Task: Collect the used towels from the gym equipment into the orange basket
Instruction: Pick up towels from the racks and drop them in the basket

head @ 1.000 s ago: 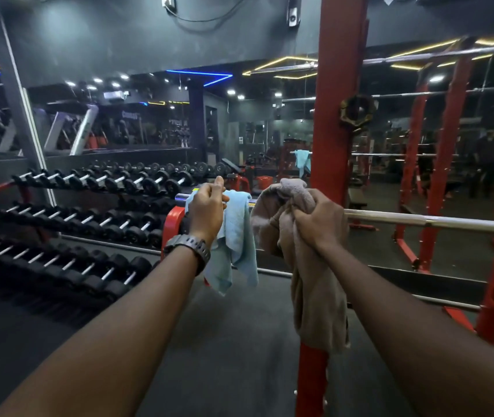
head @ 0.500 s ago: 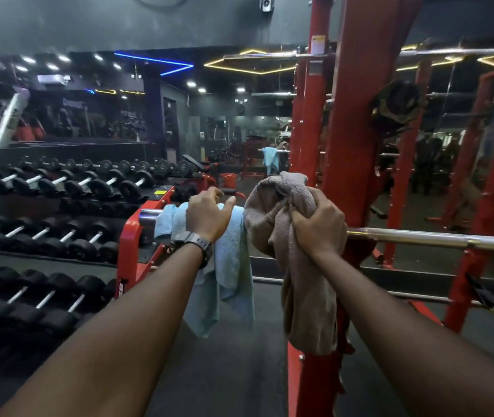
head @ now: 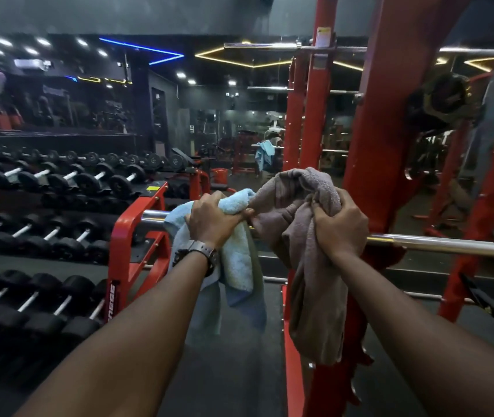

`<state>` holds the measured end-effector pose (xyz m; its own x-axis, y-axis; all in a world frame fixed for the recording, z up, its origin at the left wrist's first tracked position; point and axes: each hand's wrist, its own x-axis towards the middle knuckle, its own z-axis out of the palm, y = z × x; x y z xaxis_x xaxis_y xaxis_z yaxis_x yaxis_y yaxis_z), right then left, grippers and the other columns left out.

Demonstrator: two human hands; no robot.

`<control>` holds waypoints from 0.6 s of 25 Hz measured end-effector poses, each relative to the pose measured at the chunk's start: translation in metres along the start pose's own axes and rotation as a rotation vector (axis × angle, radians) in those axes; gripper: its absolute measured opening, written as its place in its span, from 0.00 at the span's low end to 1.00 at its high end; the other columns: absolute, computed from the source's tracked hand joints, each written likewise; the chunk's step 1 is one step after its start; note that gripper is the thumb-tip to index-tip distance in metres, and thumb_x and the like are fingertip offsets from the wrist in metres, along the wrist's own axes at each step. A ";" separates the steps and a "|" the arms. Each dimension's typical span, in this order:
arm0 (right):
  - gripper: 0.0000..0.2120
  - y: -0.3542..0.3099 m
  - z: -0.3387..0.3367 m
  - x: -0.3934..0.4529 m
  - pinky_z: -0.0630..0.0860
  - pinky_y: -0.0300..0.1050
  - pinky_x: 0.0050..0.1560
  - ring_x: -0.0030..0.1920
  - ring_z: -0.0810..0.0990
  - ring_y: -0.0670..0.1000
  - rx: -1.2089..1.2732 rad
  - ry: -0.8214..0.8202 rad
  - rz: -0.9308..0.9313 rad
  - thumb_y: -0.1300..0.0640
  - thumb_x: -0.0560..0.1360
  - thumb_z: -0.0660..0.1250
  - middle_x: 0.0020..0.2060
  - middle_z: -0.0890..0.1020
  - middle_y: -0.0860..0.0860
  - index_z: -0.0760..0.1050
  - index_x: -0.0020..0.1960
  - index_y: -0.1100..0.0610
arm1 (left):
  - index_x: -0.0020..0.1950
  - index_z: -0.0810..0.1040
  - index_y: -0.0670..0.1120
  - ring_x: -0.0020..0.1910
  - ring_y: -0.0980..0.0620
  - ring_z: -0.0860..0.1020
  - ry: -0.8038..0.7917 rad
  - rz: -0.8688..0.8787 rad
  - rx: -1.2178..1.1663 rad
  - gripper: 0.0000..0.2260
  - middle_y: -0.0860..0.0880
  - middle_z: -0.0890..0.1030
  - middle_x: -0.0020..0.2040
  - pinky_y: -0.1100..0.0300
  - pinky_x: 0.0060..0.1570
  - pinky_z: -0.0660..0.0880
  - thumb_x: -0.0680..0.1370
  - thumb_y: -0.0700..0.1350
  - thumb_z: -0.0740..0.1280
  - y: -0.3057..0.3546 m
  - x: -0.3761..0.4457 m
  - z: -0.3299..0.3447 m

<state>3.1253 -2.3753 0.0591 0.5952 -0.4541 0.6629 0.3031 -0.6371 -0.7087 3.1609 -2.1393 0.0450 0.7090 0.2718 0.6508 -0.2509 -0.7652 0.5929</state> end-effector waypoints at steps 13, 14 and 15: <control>0.17 -0.119 -0.012 -0.051 0.76 0.49 0.48 0.50 0.82 0.60 0.555 -0.278 -0.132 0.44 0.72 0.71 0.47 0.86 0.54 0.79 0.59 0.47 | 0.40 0.76 0.49 0.43 0.44 0.79 0.461 -0.088 0.128 0.10 0.45 0.81 0.44 0.55 0.40 0.74 0.65 0.43 0.75 0.050 -0.081 -0.234; 0.17 -0.126 -0.016 -0.065 0.77 0.51 0.50 0.50 0.82 0.61 0.597 -0.318 -0.137 0.45 0.72 0.71 0.47 0.86 0.55 0.79 0.58 0.48 | 0.41 0.76 0.49 0.43 0.45 0.79 0.498 -0.117 0.172 0.09 0.45 0.81 0.45 0.55 0.40 0.74 0.65 0.42 0.75 0.053 -0.098 -0.247; 0.16 -0.133 -0.019 -0.079 0.76 0.50 0.50 0.50 0.82 0.62 0.633 -0.354 -0.141 0.45 0.72 0.71 0.47 0.86 0.55 0.79 0.58 0.48 | 0.42 0.77 0.49 0.44 0.45 0.79 0.539 -0.150 0.222 0.09 0.46 0.81 0.46 0.56 0.40 0.73 0.66 0.41 0.74 0.056 -0.116 -0.262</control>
<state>3.0242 -2.2666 0.1059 0.6910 -0.0984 0.7162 0.7021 -0.1446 -0.6973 2.8921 -2.0610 0.1271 0.2772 0.5995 0.7508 0.0114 -0.7834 0.6214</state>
